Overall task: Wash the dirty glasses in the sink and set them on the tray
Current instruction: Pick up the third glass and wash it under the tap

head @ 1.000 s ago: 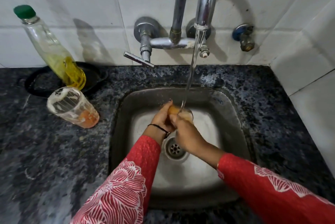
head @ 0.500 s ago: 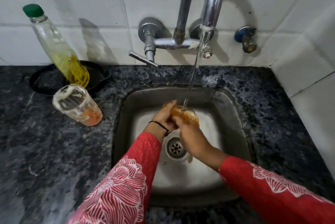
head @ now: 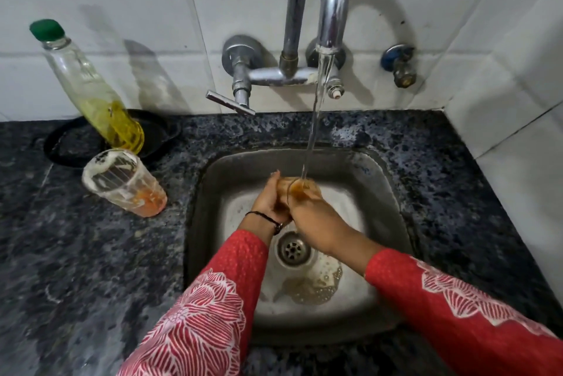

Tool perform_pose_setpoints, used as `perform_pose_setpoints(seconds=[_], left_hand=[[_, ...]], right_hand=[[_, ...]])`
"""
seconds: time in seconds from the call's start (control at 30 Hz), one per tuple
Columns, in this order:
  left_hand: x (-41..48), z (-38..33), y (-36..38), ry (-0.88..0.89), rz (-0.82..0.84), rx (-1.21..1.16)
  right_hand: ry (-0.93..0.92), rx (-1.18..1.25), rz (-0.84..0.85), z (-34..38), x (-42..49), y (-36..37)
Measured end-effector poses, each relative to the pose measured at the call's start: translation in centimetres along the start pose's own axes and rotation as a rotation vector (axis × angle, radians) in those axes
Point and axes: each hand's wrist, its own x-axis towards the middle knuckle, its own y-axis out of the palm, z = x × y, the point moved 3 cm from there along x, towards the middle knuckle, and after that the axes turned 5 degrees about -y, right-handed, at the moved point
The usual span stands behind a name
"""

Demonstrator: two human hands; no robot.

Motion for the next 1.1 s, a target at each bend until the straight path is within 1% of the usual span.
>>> perform_pose_setpoints(seconds=[0.03, 0.07, 0.13, 0.17, 0.2, 0.23, 0.27, 0.3, 0.33, 0.37, 0.4, 0.43, 0.47, 0.5, 0.53, 0.57, 0.6, 0.63, 0.67, 0.7, 0.73, 0.77, 0.8, 0.83, 0.9, 0.93, 0.97, 1.0, 1.03, 1.07, 1.1], left_hand=[[0.1, -0.1, -0.4, -0.014, -0.017, -0.035], [0.2, -0.1, -0.5, -0.019, -0.005, -0.061], [0.1, 0.4, -0.4, -0.008, 0.050, -0.110], [-0.1, 0.6, -0.2, 0.010, 0.064, -0.128], [-0.2, 0.6, 0.1, 0.045, 0.086, -0.149], [-0.1, 0.5, 0.1, 0.091, 0.089, -0.159], [0.1, 0.2, 0.1, 0.146, 0.080, -0.169], [0.2, 0.0, -0.2, 0.187, 0.052, -0.159], [0.1, -0.2, -0.2, 0.201, 0.032, -0.152], [0.3, -0.3, -0.4, 0.181, 0.007, -0.111], [0.4, -0.3, -0.6, 0.147, -0.006, -0.072], [0.5, -0.3, -0.8, 0.101, -0.034, -0.032], [0.3, -0.1, -0.8, 0.048, -0.027, -0.025], [0.3, 0.0, -0.8, 0.013, -0.025, -0.029], [0.2, 0.1, -0.7, -0.007, 0.002, -0.046], [0.2, 0.1, -0.7, -0.007, 0.009, -0.052], [0.1, 0.2, -0.5, 0.000, 0.032, -0.074], [0.1, 0.3, -0.4, 0.016, 0.042, -0.083], [-0.1, 0.5, -0.1, 0.046, 0.071, -0.105], [-0.1, 0.6, 0.1, 0.084, 0.085, -0.126], [-0.1, 0.6, 0.3, 0.122, 0.117, -0.165], [0.0, 0.4, 0.3, 0.152, 0.121, -0.192], [-0.1, 0.2, 0.2, 0.167, 0.114, -0.212], [-0.1, -0.1, 0.1, 0.166, 0.095, -0.208], [0.1, -0.4, -0.4, 0.104, 0.032, -0.190], [0.1, -0.4, -0.8, 0.073, 0.003, -0.195], [0.2, -0.2, -1.0, 0.048, -0.003, -0.208], [0.0, 0.0, -1.0, 0.041, 0.010, -0.217], [-0.1, 0.3, -0.9, 0.054, 0.035, -0.220], [-0.1, 0.6, -0.7, 0.085, 0.047, -0.225], [-0.2, 0.9, -0.6, 0.119, 0.062, -0.231]], right_hand=[[-0.024, -0.158, 0.082, -0.3, -0.2, -0.4], [-0.020, -0.221, 0.080, -0.2, -0.3, -1.6], [-0.018, -0.195, -0.022, 0.7, 0.4, -3.0], [0.042, -0.145, -0.096, 1.3, 0.7, -3.7], [0.164, 0.036, -0.162, 1.1, 0.9, -3.8], [0.308, 0.341, -0.246, 1.0, 0.9, -3.8], [0.435, 0.740, -0.299, 1.1, 0.8, -3.5], [0.487, 1.064, -0.349, 1.5, 0.5, -3.0], [0.474, 1.127, -0.354, 1.9, 0.3, -2.7], [0.378, 0.991, -0.336, 2.1, -0.1, -2.6], [0.235, 0.698, -0.265, 2.4, -0.4, -2.4], [0.119, 0.374, -0.135, 2.5, -0.7, -2.0], [0.040, 0.102, -0.037, 1.9, -1.0, -1.6], [-0.014, -0.050, 0.007, 1.2, -1.3, -1.6], [-0.046, -0.131, 0.010, 0.6, -1.5, -1.9], [-0.063, -0.161, -0.018, 0.3, -1.5, -2.2], [-0.078, -0.244, -0.046, 0.6, -1.3, -2.5], [-0.028, -0.208, -0.106, 1.0, -1.0, -3.0], [0.058, -0.103, -0.170, 1.2, -0.6, -3.2], [0.197, 0.124, -0.290, 1.4, -0.4, -3.6], [0.321, 0.411, -0.397, 1.1, -0.1, -3.7], [0.397, 0.687, -0.470, 0.9, 0.1, -3.5], [0.409, 0.814, -0.473, 1.0, 0.1, -3.2], [0.343, 0.721, -0.402, 1.4, -0.2, -3.2], [0.118, 0.232, -0.150, 2.0, -1.2, -2.8], [0.043, 0.018, -0.050, 2.3, -1.5, -2.8], [-0.014, -0.165, 0.002, 2.4, -1.8, -3.1], [-0.042, -0.294, -0.016, 2.2, -1.8, -3.5], [-0.046, -0.344, -0.041, 2.2, -1.3, -4.1], [0.008, -0.245, -0.080, 2.3, -0.8, -4.5], [0.133, -0.024, -0.196, 2.2, -0.8, -4.9]])
